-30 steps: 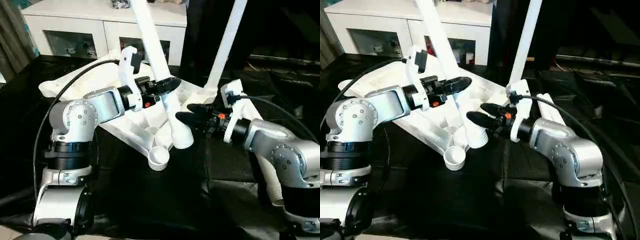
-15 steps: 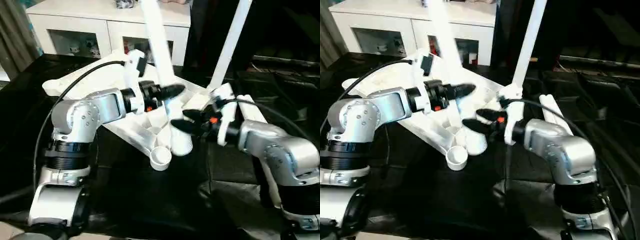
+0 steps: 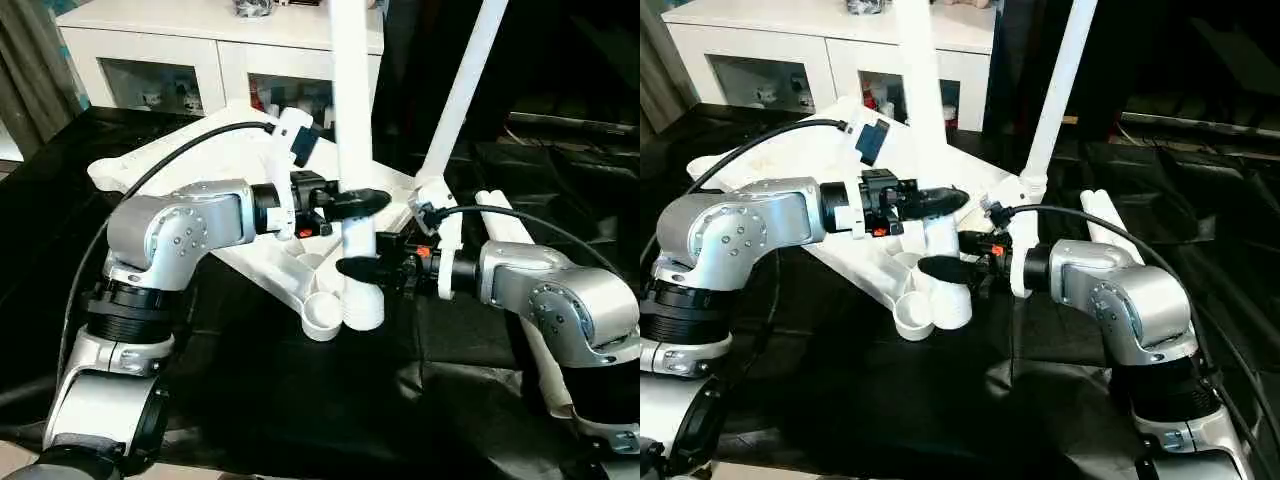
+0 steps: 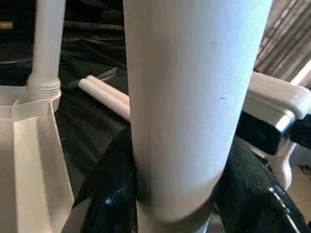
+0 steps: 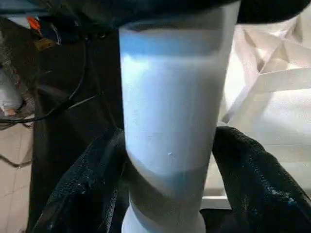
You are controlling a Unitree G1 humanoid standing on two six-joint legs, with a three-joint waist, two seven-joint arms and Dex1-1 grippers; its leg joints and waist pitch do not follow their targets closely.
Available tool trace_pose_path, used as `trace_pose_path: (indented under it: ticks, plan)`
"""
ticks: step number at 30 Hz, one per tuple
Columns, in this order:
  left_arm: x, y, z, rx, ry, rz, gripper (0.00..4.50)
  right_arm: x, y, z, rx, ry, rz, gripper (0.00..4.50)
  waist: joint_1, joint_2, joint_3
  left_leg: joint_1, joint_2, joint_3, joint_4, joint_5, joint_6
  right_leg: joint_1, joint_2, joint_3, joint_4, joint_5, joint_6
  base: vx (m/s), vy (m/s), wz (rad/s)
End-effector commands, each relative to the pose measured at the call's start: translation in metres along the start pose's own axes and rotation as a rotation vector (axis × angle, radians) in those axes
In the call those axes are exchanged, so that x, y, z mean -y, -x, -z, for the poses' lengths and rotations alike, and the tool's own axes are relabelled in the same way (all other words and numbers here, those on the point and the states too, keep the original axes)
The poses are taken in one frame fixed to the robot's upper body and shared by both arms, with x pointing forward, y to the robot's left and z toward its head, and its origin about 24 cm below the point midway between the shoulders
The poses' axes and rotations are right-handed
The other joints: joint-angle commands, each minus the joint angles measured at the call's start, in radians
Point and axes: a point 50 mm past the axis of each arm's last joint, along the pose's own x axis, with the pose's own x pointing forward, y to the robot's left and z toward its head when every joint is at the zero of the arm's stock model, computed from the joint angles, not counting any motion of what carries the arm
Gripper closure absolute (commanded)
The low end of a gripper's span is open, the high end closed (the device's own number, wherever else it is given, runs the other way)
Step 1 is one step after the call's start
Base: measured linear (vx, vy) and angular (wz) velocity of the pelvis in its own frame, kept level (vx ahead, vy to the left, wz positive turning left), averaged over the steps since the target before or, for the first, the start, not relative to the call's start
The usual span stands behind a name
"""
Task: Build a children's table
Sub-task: Pick table leg
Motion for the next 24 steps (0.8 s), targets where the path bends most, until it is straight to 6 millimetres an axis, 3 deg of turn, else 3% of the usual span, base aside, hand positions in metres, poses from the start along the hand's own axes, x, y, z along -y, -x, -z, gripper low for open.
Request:
trace_pose_path:
  ticks: [1,15,24]
  plan:
    - [0.007,-0.001,-0.004,0.009,-0.034,0.037,2.64,0.001,0.001,0.002,-0.015,-0.019,-0.01,1.48,0.002,-0.009,-0.066,0.012,0.006,0.006,-0.057,-0.166,-0.028,0.052,-0.042,0.028,-0.066,-0.21,-0.152,0.0,0.0,0.0]
    - [0.01,-0.002,-0.003,-0.006,-0.056,0.065,2.64,-0.002,-0.002,0.01,-0.055,-0.037,-0.045,1.48,0.002,-0.009,-0.067,0.011,0.005,0.005,-0.056,-0.168,-0.029,0.053,-0.041,0.028,-0.066,-0.221,-0.148,0.0,0.0,0.0]
    - [0.01,-0.002,-0.003,-0.016,-0.067,0.071,2.64,-0.002,-0.002,0.016,-0.085,-0.041,-0.052,2.22,0.002,-0.01,-0.066,0.012,0.005,0.006,-0.055,-0.172,-0.028,0.052,-0.042,0.028,-0.066,-0.224,-0.149,0.0,0.0,0.0]
